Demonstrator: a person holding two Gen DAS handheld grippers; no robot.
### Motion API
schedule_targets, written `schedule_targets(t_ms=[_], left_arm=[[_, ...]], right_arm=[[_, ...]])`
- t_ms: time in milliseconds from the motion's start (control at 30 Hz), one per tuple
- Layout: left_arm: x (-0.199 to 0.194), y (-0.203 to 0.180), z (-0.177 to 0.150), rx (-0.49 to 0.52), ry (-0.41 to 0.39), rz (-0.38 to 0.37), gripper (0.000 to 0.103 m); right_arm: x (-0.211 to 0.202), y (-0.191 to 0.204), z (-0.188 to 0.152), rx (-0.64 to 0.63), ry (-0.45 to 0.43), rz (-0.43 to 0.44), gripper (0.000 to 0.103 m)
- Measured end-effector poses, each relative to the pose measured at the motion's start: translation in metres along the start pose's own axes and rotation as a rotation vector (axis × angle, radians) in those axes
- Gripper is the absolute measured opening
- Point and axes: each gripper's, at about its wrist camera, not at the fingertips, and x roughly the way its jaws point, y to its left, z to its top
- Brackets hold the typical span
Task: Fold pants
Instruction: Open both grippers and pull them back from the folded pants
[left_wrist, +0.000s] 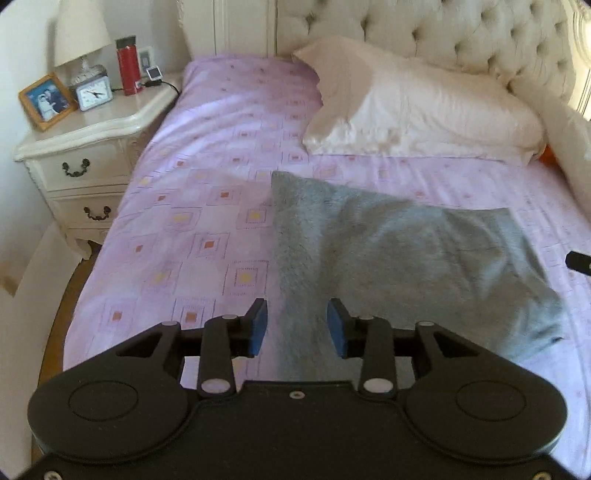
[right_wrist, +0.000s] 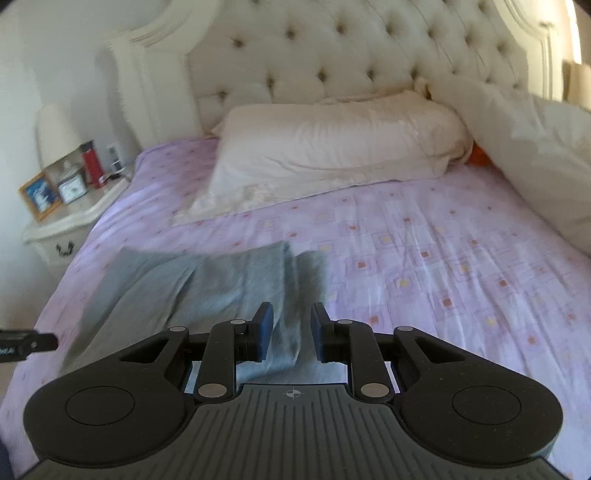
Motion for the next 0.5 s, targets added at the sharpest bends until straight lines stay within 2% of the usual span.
schedule_targets(t_ms=[100, 233, 500], left_arm=[[-0.020, -0.011, -0.016, 0.014, -0.007, 0.007, 0.046], [-0.042, -0.024, -0.042, 0.006, -0.006, 0.009, 0.050], [-0.078, -0.040, -0.073, 0.003, -0.022, 0.009, 0.056]], right_arm=[[-0.020, 0.016, -0.014, -0.022, 0.013, -0.020, 0.022], [-0.038, 0.032, -0.028, -0.009, 0.038, -0.006, 0.022], [-0.062, 0.061, -0.035, -0.032, 0.025, -0.010, 0.023]])
